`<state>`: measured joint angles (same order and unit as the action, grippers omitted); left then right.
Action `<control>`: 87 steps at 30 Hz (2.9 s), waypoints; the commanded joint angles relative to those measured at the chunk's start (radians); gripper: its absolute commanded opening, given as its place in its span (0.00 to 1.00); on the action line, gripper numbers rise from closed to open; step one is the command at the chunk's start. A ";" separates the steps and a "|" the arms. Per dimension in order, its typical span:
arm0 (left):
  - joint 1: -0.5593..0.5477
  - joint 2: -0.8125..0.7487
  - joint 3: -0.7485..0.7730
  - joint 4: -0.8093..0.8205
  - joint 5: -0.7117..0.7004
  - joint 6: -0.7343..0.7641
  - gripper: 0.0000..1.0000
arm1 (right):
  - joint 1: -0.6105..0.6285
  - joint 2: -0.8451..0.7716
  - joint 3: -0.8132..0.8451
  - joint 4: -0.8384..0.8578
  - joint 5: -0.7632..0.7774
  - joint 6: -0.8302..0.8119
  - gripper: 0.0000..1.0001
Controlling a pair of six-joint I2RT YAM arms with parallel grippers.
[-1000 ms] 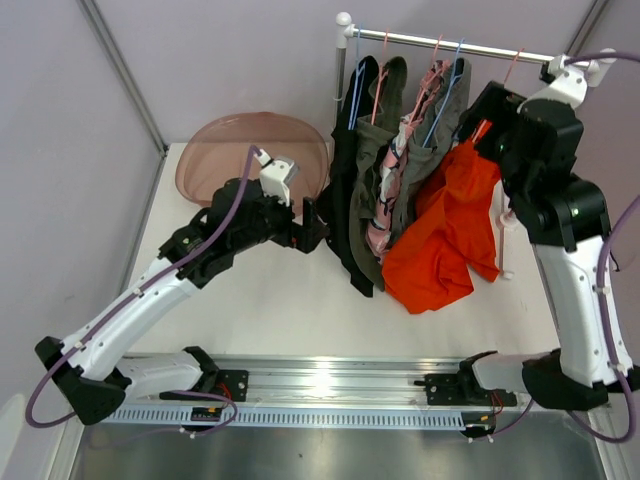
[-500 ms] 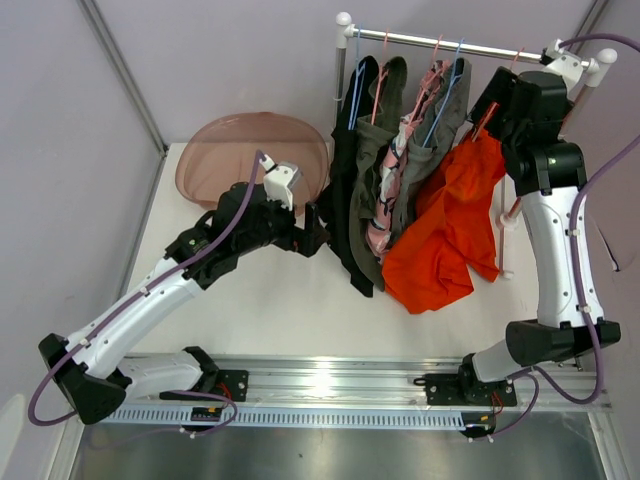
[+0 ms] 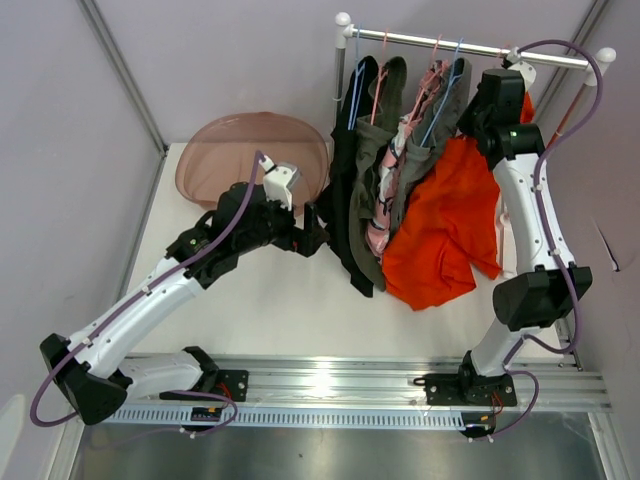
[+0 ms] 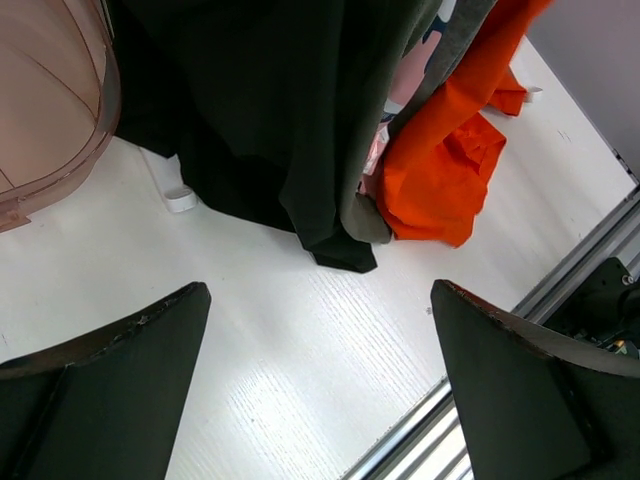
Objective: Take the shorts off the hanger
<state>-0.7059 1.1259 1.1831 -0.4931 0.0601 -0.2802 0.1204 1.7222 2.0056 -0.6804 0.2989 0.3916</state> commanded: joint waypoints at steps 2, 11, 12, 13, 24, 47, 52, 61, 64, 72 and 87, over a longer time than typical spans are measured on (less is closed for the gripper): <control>0.006 -0.006 -0.014 0.033 0.014 -0.002 0.99 | -0.002 -0.009 0.050 0.048 -0.006 0.049 0.00; -0.029 0.005 0.028 0.061 0.168 0.039 0.99 | -0.001 -0.125 0.074 0.013 0.031 -0.008 0.00; -0.067 0.009 0.047 0.056 0.170 0.050 0.99 | 0.001 -0.133 0.087 0.005 0.031 -0.013 0.00; -0.088 0.015 0.056 0.053 0.158 0.062 0.99 | 0.002 -0.142 0.116 -0.011 0.031 -0.020 0.00; -0.351 0.130 0.289 0.089 0.116 0.113 0.99 | 0.104 -0.282 0.173 -0.099 0.057 0.007 0.00; -0.534 0.390 0.240 0.602 0.025 0.121 0.99 | 0.239 -0.566 -0.205 -0.065 0.120 0.191 0.00; -0.535 0.482 0.303 0.610 -0.029 0.128 0.78 | 0.237 -0.598 -0.215 -0.079 0.118 0.205 0.00; -0.546 0.415 0.228 0.631 -0.097 0.099 0.00 | 0.226 -0.569 -0.138 -0.100 0.155 0.167 0.00; -0.589 0.303 0.090 0.639 -0.144 0.081 0.00 | 0.165 -0.494 -0.058 -0.139 0.132 0.133 0.00; -0.889 -0.092 -0.327 0.578 -0.416 0.049 0.00 | 0.009 -0.329 0.186 -0.197 0.065 0.073 0.00; -0.607 0.480 0.212 0.512 -0.372 0.049 0.00 | 0.177 -0.578 -0.100 -0.306 -0.196 0.394 0.00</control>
<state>-1.4204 1.5043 1.1381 0.0906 -0.3813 -0.2344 0.2050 1.2495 1.9240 -1.0615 0.1383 0.6731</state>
